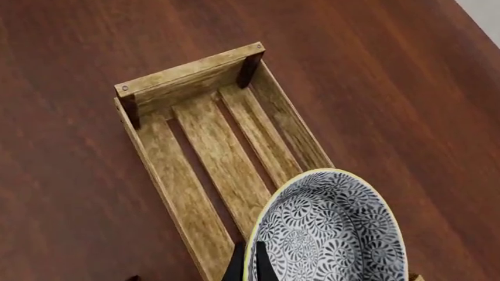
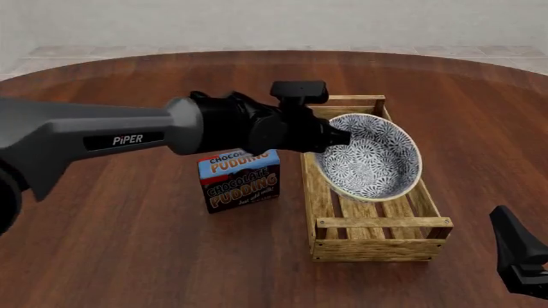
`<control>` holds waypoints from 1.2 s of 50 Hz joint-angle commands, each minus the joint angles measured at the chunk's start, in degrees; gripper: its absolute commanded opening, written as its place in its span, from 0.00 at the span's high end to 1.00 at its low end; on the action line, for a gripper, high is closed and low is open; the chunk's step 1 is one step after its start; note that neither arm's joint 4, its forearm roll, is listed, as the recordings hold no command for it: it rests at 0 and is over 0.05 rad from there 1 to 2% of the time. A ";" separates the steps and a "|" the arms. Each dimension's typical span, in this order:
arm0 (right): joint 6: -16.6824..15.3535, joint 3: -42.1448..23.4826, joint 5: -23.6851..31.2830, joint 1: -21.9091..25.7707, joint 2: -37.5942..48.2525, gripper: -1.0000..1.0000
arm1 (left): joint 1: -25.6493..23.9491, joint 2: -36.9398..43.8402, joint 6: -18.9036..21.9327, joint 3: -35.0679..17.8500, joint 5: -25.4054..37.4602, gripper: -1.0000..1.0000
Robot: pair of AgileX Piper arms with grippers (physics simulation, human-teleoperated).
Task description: Pick up the bowl on the left and put it in the tray.
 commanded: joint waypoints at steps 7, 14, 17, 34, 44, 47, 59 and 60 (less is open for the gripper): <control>0.37 0.00 0.07 -0.12 0.00 0.00 | 0.86 2.91 0.78 -2.81 0.62 1.00; 0.35 0.00 0.03 -0.18 0.00 0.00 | 1.39 3.85 0.60 -3.44 0.68 1.00; 0.39 0.00 0.05 -0.11 0.00 0.00 | 1.34 4.02 0.59 -3.57 0.70 1.00; 0.36 0.00 0.07 -0.08 0.00 0.00 | 2.60 6.80 0.50 -5.36 0.88 1.00; 0.36 0.00 0.04 -0.16 0.00 0.00 | 2.92 8.16 0.41 -6.54 1.16 1.00; 0.37 0.00 0.08 -0.16 0.00 0.00 | 2.86 8.16 0.34 -6.42 1.07 1.00; 0.29 0.00 -0.04 -0.06 0.00 0.00 | 2.93 8.82 0.35 -7.32 1.25 1.00; 0.22 0.00 -0.06 -0.07 0.00 0.00 | 3.03 9.00 0.45 -7.50 1.33 1.00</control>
